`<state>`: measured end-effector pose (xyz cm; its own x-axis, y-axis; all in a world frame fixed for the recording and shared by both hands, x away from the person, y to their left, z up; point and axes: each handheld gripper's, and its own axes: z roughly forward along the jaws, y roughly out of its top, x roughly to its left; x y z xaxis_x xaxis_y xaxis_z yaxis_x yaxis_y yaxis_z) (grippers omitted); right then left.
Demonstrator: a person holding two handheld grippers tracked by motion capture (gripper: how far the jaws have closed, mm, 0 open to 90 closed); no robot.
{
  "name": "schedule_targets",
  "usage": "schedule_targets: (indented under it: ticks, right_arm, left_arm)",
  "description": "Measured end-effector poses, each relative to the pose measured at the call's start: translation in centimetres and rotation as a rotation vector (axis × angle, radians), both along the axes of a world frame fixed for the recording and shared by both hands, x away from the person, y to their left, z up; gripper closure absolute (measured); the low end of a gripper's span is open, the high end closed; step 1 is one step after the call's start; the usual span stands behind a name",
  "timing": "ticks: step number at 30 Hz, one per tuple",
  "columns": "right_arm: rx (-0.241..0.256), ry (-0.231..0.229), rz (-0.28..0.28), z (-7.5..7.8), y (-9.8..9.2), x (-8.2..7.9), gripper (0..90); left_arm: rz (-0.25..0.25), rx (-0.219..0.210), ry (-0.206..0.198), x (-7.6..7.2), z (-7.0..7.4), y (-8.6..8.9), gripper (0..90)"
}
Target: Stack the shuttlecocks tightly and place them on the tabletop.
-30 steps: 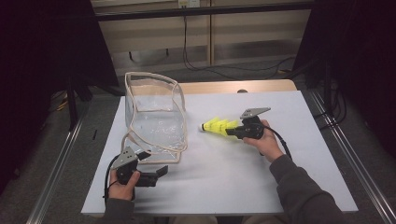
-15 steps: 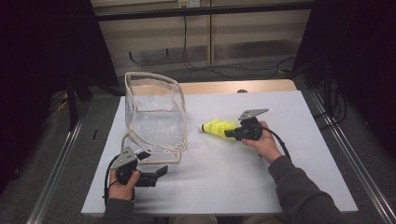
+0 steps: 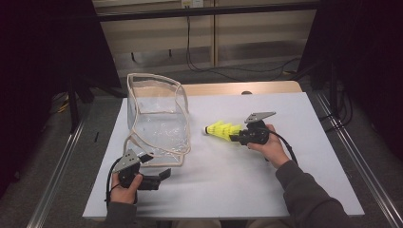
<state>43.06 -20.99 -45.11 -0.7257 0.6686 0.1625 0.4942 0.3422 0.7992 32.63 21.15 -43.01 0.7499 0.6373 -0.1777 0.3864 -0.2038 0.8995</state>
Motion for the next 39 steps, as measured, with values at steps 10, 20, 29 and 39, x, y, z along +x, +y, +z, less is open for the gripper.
schedule_targets:
  ticks: [10, 20, 29, 39]
  right_arm:
    - [0.009, -0.015, -0.014, 0.6, -0.9, -1.0, 70.8]
    - [0.005, -0.016, -0.013, 0.8, -1.0, -1.7, 85.7]
    - [0.017, -0.033, -0.004, 0.8, -0.2, -1.7, 90.0]
    - [0.036, -0.03, -0.011, 0.7, 0.2, -1.8, 89.6]
  left_arm:
    - [0.001, -0.004, -0.002, 0.0, 0.0, 0.0, 3.8]
    - [0.001, -0.005, -0.003, -0.1, 0.1, -0.1, 3.8]
    - [0.002, -0.005, -0.004, -0.1, 0.1, 0.0, 3.8]
    - [0.0, -0.003, -0.005, 0.0, 0.1, 0.0, 3.8]
